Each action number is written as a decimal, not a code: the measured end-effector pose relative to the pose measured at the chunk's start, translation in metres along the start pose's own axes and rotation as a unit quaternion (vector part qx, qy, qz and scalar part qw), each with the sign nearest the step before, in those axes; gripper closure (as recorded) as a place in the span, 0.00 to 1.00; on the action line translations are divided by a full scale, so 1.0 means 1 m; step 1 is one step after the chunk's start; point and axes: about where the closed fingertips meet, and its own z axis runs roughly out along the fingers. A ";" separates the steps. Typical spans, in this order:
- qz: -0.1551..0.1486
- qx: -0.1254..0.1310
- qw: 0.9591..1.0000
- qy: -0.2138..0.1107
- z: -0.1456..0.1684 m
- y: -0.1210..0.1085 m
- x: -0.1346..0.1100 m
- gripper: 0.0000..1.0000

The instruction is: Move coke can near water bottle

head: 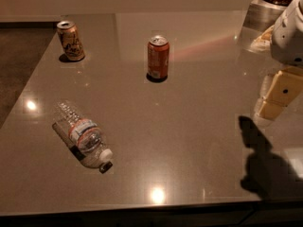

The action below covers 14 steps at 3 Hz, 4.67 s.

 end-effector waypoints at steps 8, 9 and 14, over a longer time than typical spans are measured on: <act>0.172 0.024 0.956 -0.237 0.134 -0.165 -0.187 0.00; 0.170 0.001 0.951 -0.259 0.143 -0.164 -0.208 0.18; 0.059 -0.066 0.936 -0.340 0.092 -0.095 -0.250 1.00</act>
Offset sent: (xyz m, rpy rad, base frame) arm 0.0534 0.0095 -0.0228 0.1111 0.1397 -0.0685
